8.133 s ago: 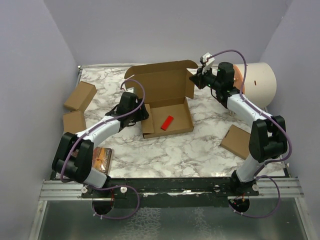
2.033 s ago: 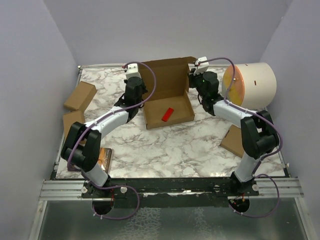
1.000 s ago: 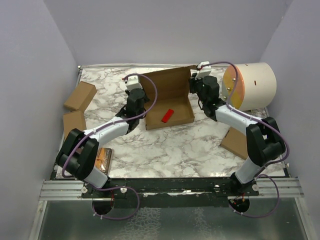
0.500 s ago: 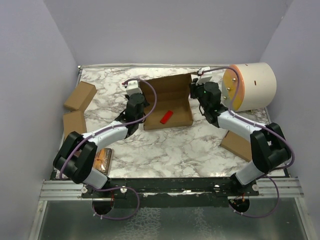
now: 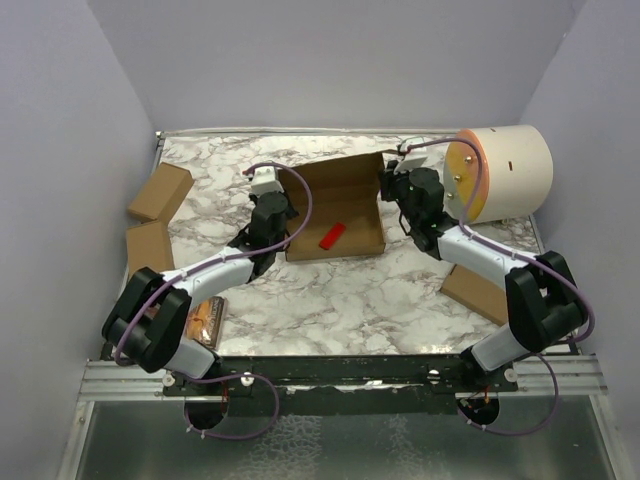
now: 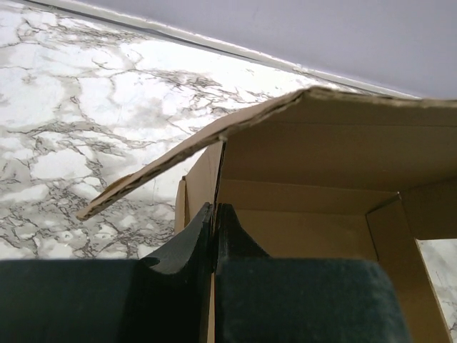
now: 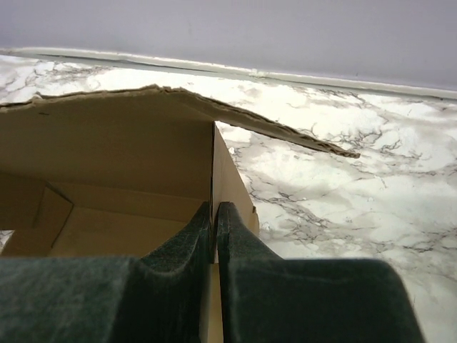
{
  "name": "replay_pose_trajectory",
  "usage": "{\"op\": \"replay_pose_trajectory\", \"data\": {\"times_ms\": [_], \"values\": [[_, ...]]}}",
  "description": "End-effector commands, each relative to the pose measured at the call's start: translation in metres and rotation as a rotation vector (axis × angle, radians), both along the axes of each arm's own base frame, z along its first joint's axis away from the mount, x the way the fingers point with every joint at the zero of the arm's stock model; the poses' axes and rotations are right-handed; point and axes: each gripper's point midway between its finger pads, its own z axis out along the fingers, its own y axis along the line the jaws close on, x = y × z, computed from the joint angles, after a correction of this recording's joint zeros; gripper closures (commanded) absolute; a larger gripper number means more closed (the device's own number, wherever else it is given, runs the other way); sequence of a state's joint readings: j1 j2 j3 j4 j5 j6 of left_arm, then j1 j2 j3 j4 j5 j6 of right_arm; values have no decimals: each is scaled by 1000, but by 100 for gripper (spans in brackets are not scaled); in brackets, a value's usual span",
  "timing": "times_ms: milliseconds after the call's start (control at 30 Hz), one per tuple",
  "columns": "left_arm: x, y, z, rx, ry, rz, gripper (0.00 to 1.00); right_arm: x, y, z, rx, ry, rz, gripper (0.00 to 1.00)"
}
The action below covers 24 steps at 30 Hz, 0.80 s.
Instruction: Fold the paper box
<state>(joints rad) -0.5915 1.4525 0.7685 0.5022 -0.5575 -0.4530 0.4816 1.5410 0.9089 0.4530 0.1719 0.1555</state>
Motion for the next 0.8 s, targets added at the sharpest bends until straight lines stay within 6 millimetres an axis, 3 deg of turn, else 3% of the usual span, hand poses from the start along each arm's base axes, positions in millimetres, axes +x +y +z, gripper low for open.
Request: {"op": "replay_pose_trajectory", "data": {"times_ms": [0,367,600,767], "values": [[-20,-20,-23,20,79,-118,100,-29,19,-50,7,219,72,94],[-23,-21,-23,31,83,-140,100,-29,27,-62,-7,290,67,93],[-20,-23,-18,39,80,-144,100,-10,25,-44,-76,239,36,93],[-18,-23,-14,48,81,-142,100,-3,27,-45,-107,242,39,93]]}}
